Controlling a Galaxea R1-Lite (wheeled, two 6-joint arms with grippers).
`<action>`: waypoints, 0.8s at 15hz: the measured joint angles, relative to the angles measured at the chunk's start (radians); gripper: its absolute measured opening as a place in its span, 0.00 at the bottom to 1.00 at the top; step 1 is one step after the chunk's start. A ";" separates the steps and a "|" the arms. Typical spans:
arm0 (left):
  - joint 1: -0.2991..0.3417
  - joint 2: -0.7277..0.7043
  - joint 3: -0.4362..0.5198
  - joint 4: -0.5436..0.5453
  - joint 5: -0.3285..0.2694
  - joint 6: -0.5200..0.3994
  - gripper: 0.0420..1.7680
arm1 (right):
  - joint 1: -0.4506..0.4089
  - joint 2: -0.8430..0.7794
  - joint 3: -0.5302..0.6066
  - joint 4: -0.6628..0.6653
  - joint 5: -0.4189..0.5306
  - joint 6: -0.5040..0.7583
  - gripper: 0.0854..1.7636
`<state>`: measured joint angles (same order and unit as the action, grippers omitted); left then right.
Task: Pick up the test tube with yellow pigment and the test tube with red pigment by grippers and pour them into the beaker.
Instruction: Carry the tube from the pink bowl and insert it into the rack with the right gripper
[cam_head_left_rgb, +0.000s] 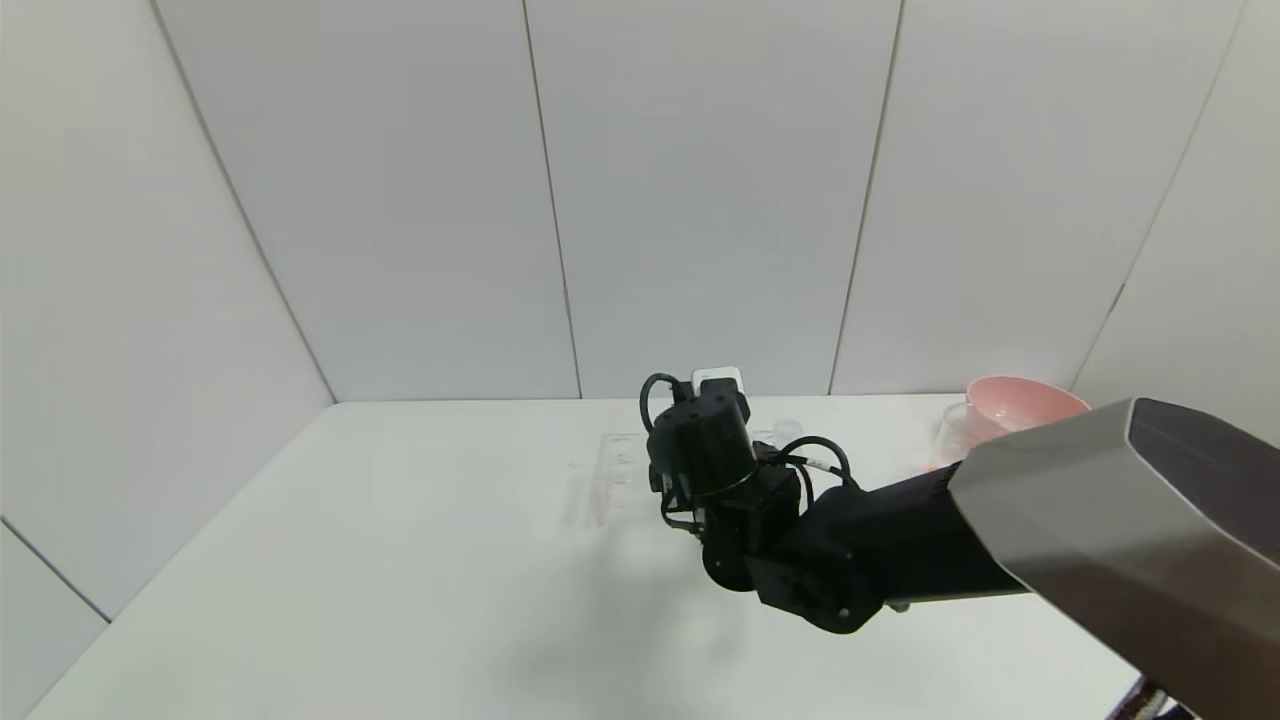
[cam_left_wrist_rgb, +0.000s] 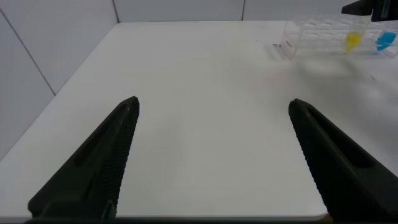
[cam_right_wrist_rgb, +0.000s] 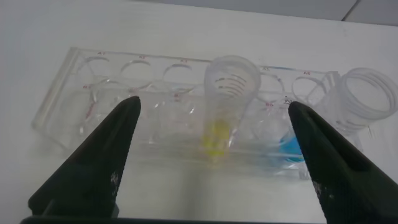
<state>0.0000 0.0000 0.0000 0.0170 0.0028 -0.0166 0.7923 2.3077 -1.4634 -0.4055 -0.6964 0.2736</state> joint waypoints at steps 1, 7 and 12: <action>0.000 0.000 0.000 0.000 0.000 0.000 0.97 | -0.010 0.021 -0.029 0.002 -0.003 0.000 0.96; 0.000 0.000 0.000 0.000 0.000 0.000 0.97 | -0.057 0.128 -0.163 0.008 -0.003 -0.005 0.96; 0.000 0.000 0.000 0.000 0.000 0.000 0.97 | -0.068 0.144 -0.173 0.010 -0.003 -0.009 0.96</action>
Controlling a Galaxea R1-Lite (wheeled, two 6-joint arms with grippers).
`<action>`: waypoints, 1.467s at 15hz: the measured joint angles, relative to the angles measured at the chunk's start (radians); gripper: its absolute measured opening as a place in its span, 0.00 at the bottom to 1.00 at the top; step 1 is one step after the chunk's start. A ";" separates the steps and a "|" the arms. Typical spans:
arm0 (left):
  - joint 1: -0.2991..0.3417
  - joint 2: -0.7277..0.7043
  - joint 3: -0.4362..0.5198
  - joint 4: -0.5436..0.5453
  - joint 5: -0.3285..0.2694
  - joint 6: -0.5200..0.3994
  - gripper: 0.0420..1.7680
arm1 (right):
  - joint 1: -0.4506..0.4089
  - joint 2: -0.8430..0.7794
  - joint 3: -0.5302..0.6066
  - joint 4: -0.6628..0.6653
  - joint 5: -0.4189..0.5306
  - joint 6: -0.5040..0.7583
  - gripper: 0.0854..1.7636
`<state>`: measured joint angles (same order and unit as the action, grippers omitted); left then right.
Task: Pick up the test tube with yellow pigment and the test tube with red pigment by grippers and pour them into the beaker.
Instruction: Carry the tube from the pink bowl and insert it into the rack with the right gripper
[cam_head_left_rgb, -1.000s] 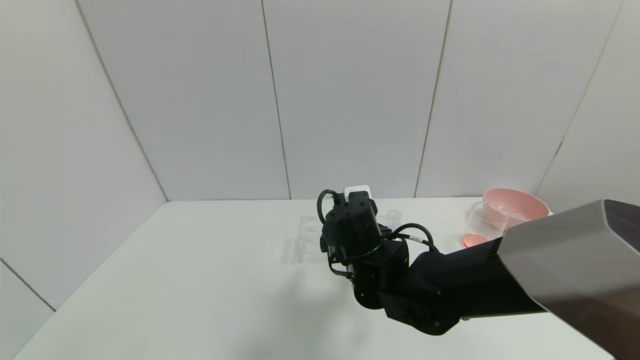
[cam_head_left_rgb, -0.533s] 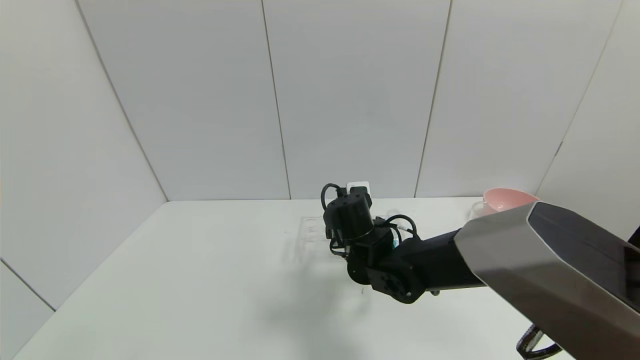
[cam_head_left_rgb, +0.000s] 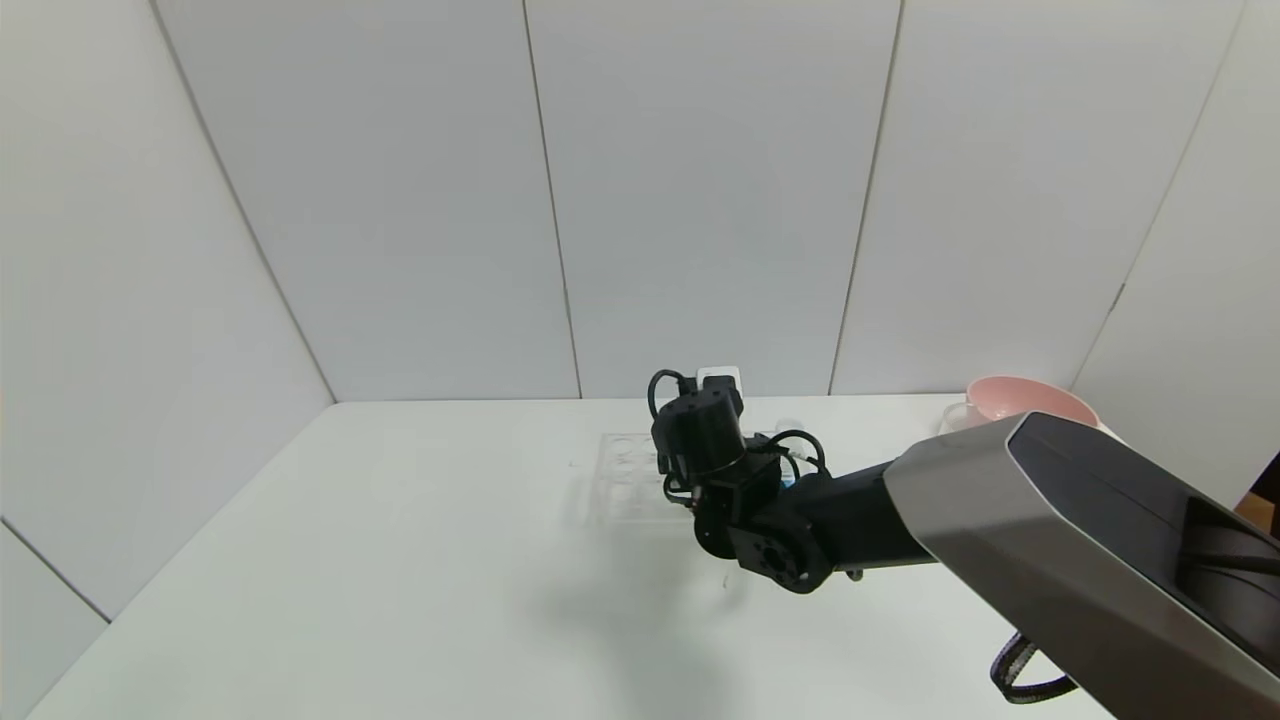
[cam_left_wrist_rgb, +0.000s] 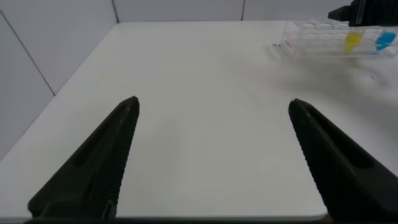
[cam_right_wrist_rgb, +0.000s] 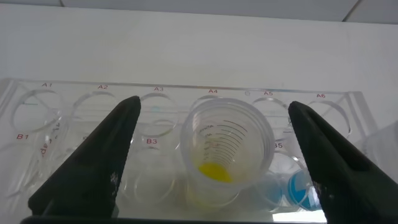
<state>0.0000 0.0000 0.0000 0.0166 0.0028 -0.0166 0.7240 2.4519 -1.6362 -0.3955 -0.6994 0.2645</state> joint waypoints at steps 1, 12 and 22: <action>0.000 0.000 0.000 0.000 0.000 0.000 0.97 | 0.000 0.000 0.000 0.000 0.000 0.000 0.96; 0.000 0.000 0.000 0.000 0.000 0.000 0.97 | 0.021 -0.022 0.013 0.000 0.000 -0.001 0.97; 0.000 0.000 0.000 0.000 0.000 0.000 0.97 | 0.022 -0.029 0.029 0.000 -0.001 0.001 0.27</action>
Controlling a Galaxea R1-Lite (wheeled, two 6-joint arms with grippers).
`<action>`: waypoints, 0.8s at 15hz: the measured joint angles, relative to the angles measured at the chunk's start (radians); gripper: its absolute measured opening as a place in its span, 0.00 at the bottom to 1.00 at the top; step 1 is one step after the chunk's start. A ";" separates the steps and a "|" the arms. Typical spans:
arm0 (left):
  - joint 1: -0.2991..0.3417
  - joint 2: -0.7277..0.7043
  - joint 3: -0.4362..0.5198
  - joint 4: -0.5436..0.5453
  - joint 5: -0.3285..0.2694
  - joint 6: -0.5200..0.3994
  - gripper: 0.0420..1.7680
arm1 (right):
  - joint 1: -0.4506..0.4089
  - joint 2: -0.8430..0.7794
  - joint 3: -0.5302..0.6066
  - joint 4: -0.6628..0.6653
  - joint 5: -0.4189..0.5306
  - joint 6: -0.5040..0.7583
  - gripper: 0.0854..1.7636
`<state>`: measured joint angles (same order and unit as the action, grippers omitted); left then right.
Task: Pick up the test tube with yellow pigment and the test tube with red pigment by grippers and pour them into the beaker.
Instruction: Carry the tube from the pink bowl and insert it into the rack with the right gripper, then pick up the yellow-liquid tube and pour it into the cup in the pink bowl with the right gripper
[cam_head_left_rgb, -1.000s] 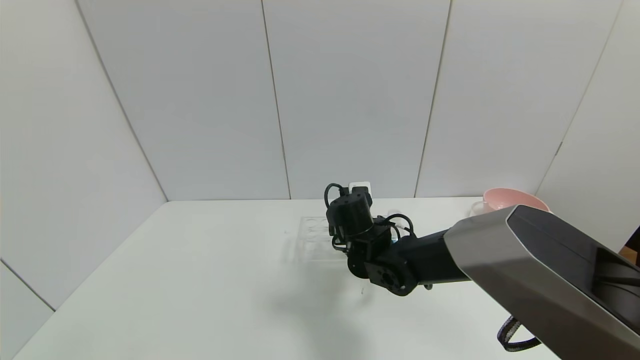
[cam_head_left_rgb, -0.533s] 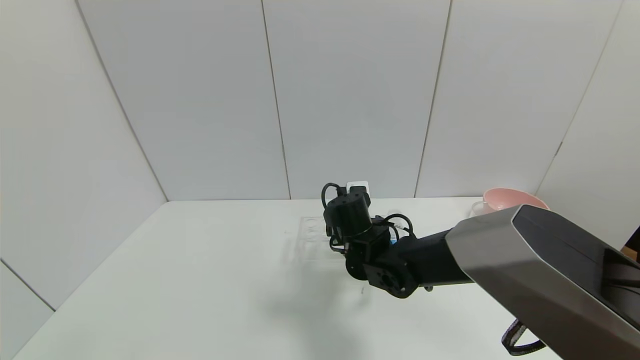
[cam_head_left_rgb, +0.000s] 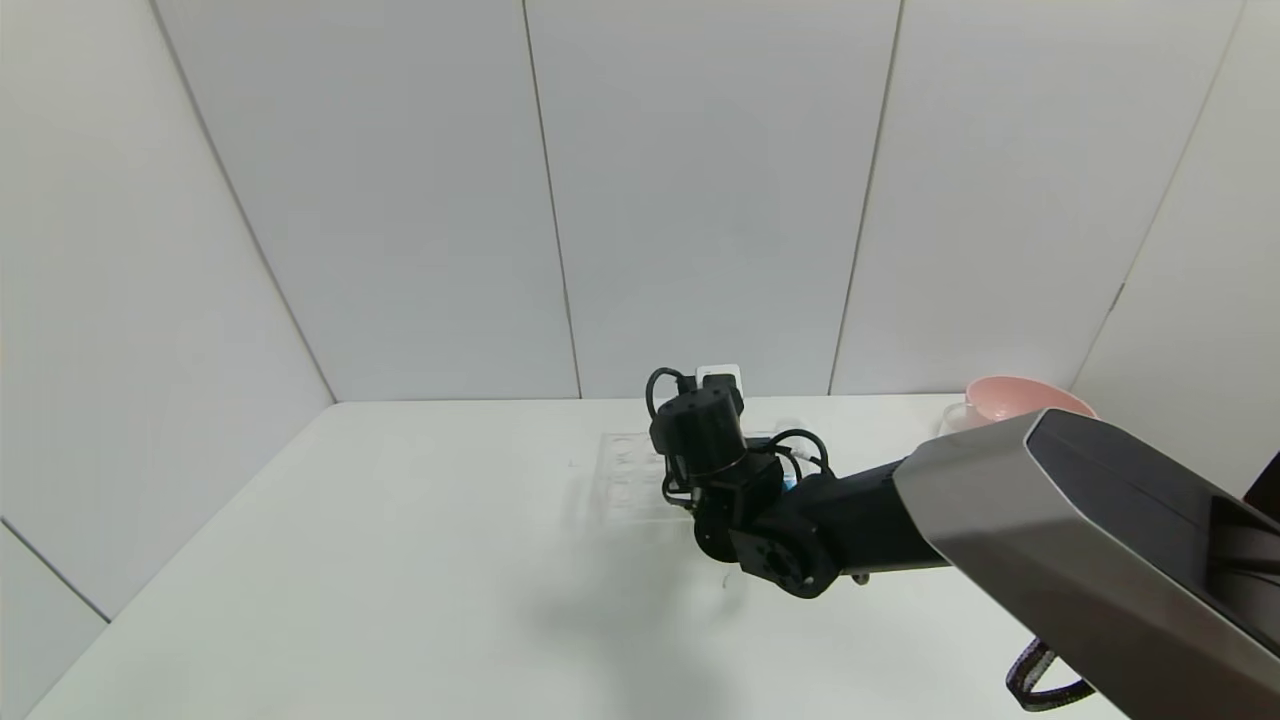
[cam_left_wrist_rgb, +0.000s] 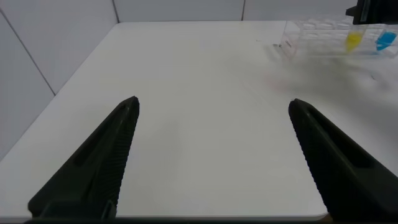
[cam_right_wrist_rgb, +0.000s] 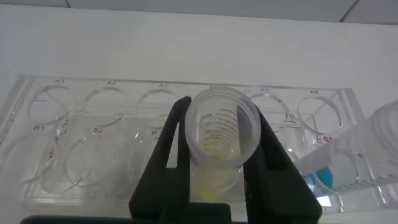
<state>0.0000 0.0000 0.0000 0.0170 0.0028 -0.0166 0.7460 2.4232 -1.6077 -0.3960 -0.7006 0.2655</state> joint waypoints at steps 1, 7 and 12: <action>0.000 0.000 0.000 0.000 0.000 0.000 0.97 | 0.001 -0.003 0.001 0.000 0.000 0.000 0.28; 0.000 0.000 0.000 0.000 0.000 0.000 0.97 | 0.001 -0.012 0.004 -0.001 0.001 0.000 0.28; 0.000 0.000 0.000 0.000 0.000 0.000 0.97 | 0.001 -0.068 0.000 0.000 0.003 -0.041 0.28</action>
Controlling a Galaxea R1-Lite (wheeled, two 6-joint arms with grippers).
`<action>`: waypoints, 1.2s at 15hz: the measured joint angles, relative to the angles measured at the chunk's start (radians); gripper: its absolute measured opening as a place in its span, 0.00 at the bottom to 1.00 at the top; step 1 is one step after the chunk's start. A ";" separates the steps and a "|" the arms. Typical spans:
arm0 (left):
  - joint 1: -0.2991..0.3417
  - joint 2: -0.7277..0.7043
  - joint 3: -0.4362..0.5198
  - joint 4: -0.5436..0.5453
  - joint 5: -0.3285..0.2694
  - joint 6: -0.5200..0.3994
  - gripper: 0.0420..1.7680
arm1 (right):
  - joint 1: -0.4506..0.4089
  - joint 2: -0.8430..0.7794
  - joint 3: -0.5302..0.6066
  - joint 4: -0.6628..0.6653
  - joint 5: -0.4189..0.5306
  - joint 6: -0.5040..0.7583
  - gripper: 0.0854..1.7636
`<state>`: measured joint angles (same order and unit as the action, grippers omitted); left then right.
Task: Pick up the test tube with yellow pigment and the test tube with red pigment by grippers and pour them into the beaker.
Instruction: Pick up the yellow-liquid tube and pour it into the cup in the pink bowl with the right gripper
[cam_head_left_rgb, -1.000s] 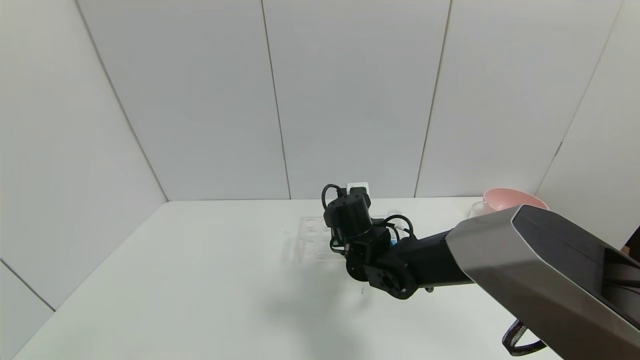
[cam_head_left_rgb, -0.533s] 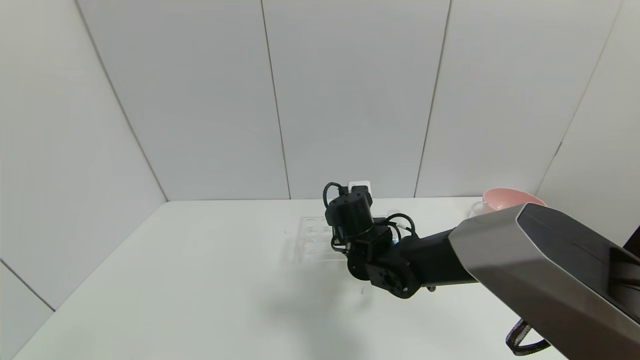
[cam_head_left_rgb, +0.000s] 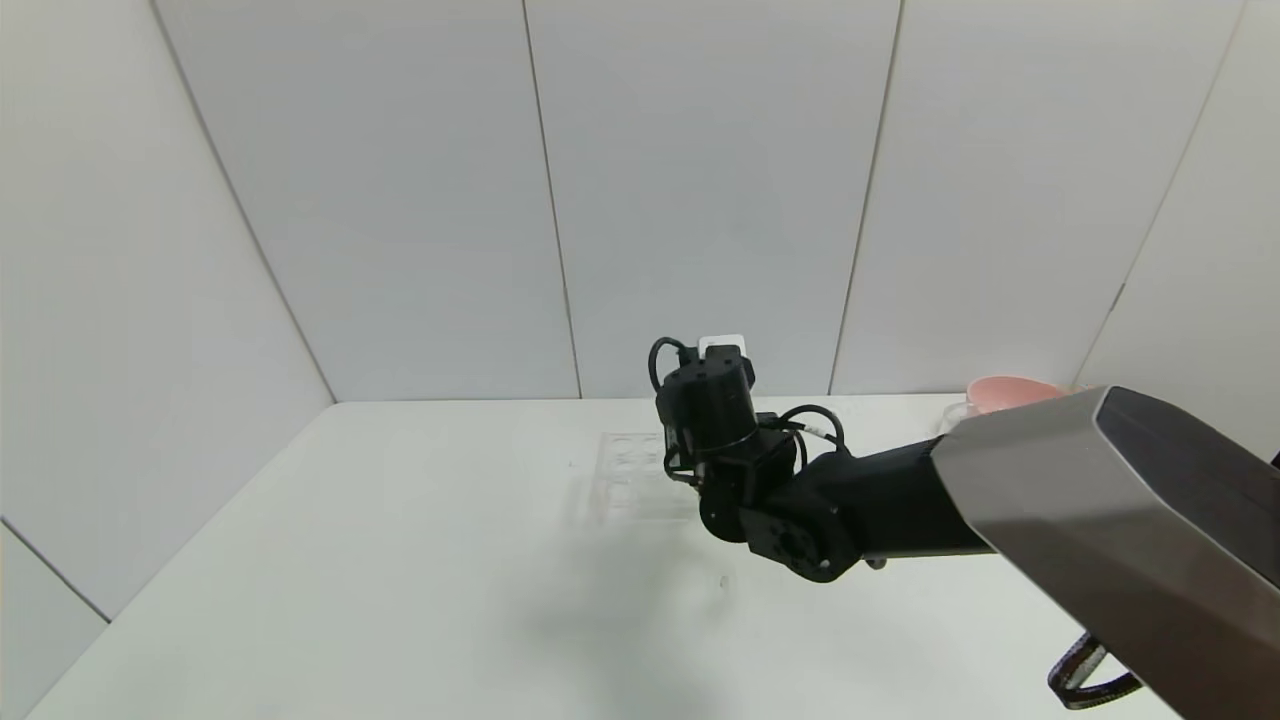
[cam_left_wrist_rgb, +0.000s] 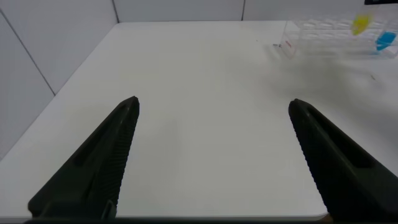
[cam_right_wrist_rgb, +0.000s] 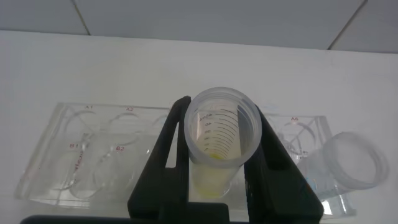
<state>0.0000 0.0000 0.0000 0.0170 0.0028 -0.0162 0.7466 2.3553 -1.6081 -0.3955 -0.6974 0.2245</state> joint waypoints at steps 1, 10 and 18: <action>0.000 0.000 0.000 0.000 0.000 0.000 0.97 | 0.000 -0.021 0.000 0.000 0.001 -0.025 0.28; 0.000 0.000 0.000 0.000 0.000 0.000 0.97 | 0.018 -0.143 0.019 0.039 0.010 -0.065 0.28; 0.000 0.000 0.000 0.000 0.000 0.000 0.97 | 0.007 -0.283 0.253 0.026 0.256 -0.066 0.28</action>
<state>0.0000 0.0000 0.0000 0.0170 0.0023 -0.0166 0.7534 2.0719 -1.3555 -0.3698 -0.4417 0.1585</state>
